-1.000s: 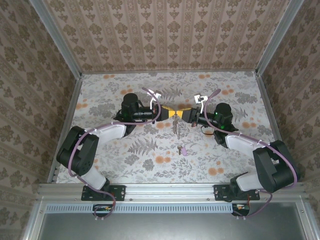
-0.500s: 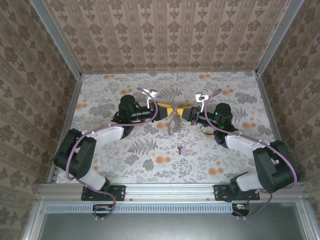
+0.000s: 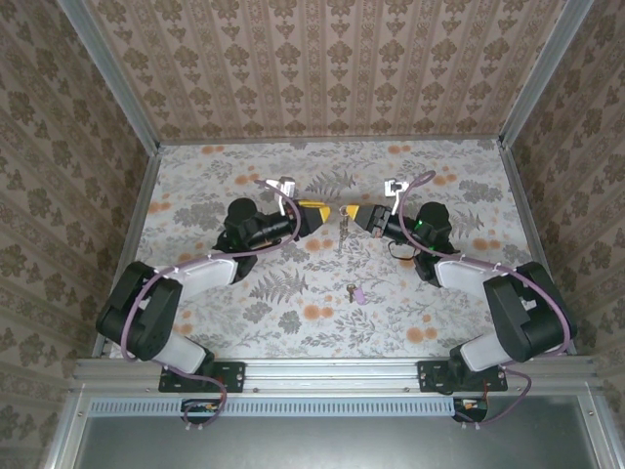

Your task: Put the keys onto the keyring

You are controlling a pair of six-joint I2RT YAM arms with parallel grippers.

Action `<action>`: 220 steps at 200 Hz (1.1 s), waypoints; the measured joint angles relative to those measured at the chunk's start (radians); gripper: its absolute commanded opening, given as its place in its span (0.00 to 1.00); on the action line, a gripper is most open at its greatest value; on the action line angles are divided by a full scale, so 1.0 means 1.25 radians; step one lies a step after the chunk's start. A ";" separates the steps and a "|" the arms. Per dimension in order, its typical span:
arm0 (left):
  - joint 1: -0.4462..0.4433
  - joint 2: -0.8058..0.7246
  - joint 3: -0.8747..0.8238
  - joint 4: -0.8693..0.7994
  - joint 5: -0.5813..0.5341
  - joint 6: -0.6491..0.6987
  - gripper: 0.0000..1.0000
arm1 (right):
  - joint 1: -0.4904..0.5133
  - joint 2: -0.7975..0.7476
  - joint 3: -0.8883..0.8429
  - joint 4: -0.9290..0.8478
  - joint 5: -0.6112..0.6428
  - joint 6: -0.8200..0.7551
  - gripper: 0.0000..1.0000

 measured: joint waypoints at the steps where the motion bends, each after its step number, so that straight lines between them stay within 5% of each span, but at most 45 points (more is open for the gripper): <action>1: 0.000 0.000 0.000 0.001 0.000 -0.001 0.39 | 0.000 0.000 0.000 0.001 0.000 0.000 0.00; 158: -0.023 0.096 0.021 0.131 0.007 -0.076 0.41 | 0.017 0.028 0.006 0.038 0.003 0.024 0.00; 220: -0.031 0.113 0.025 0.137 0.013 -0.082 0.33 | 0.017 0.028 0.006 0.039 0.003 0.024 0.00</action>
